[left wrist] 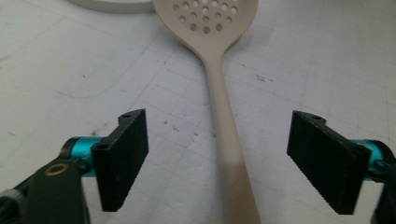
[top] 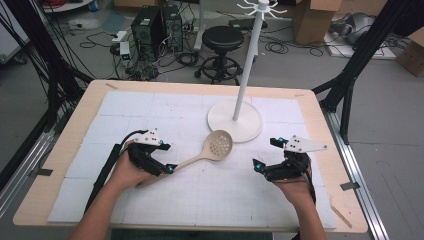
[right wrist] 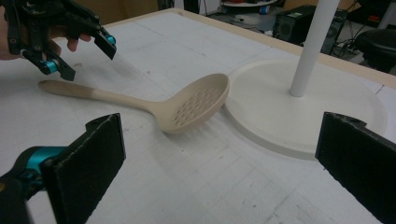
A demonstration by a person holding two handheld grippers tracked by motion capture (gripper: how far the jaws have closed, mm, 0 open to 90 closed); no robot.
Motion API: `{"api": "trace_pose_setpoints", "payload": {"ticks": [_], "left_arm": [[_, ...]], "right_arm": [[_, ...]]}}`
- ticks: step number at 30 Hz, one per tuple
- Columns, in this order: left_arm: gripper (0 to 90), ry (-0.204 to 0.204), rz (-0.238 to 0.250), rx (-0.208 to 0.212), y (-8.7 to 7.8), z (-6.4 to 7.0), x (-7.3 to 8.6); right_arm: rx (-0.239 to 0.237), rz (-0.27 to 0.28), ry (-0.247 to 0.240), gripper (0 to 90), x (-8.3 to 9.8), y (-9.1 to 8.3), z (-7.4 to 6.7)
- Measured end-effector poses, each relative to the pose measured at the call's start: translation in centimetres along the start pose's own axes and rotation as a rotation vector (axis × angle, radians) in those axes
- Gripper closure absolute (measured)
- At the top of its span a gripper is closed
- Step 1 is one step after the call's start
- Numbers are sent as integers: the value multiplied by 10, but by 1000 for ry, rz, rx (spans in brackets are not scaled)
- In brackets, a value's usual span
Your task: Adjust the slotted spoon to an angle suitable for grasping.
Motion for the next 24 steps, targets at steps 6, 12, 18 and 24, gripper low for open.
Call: {"api": "trace_pose_setpoints", "payload": {"ticks": [6,12,18,24], "left_arm": [[303,6,-83,17,13,3,3],[392,15,-130,23,19,6,4],[600,36,-203,33,23,6,6],[697,84,-220,33,24,9,6]], "right_arm": [[4,-12,-4,1,1,2,0],[2,-15,0,2,1,1,0],[4,-22,-9,2,1,3,-1],[5,-32,-14,2,2,5,-1]]}}
Point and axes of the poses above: each handheld gripper's, and its own axes: y roughly forward along the jaws, x roughly out of its underside, z roughly to its right, the point moved 2 cm from there along y, roughly forward along the jaws, and after that the axes turned 3 degrees about x, right-handed, at the moved point
